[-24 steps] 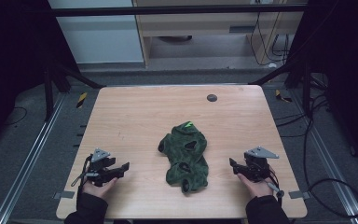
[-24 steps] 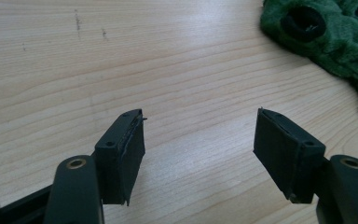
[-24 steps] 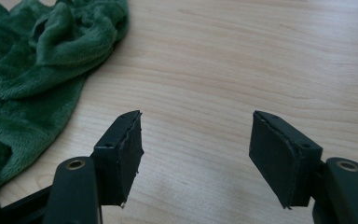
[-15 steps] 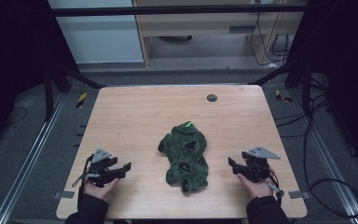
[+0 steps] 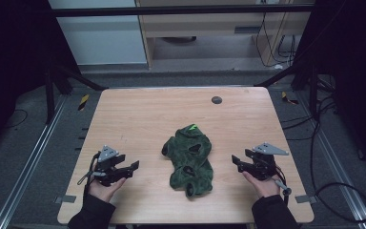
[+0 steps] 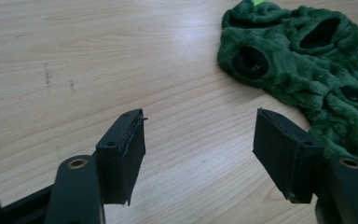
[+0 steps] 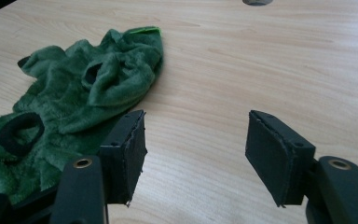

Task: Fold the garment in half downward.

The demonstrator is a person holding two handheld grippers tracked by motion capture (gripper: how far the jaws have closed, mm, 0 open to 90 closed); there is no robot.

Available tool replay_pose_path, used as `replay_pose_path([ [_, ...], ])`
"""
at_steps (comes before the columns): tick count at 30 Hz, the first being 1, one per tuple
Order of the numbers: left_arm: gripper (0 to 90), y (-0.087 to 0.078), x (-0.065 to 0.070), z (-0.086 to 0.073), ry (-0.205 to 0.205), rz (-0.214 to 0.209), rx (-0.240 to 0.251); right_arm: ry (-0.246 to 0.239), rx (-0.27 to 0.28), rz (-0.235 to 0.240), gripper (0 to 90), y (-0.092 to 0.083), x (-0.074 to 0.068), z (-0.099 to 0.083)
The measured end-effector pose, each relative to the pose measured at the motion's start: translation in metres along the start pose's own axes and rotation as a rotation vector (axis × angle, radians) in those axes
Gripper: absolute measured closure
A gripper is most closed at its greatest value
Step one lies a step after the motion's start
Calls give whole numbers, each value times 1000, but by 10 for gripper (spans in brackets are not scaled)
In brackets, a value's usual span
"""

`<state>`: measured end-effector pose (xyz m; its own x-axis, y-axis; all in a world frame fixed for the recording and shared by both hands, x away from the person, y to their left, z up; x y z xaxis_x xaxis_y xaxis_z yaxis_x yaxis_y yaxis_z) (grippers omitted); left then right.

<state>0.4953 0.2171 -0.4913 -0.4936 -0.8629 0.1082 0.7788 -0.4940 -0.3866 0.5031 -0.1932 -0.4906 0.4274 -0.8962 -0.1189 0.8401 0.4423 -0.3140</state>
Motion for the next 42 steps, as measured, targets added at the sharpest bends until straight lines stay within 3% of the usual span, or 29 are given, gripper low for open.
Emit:
replay_pose_path([
  [8,332,10,3,17,31,-11,22,-8,8,7,380,6,-2,11],
  [18,328,20,4,32,41,-15,38,-23,22,12,376,17,-7,26],
  [34,328,42,13,60,42,-34,69,-29,7,45,379,40,-23,41],
  [42,330,59,18,65,31,-49,65,-43,5,56,382,53,-28,47],
])
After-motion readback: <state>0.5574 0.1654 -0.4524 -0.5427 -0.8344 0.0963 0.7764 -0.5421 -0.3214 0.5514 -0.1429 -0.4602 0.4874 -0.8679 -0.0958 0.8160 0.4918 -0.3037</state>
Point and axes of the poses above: each handheld gripper's, and its own axes: y roughly forward along the jaws, z roughly out of its top, x roughly to its right, the point moved 7 cm from there along y, roughly forward along the jaws, and after that the axes turned 14 degrees about x, right-handed, at the moved point
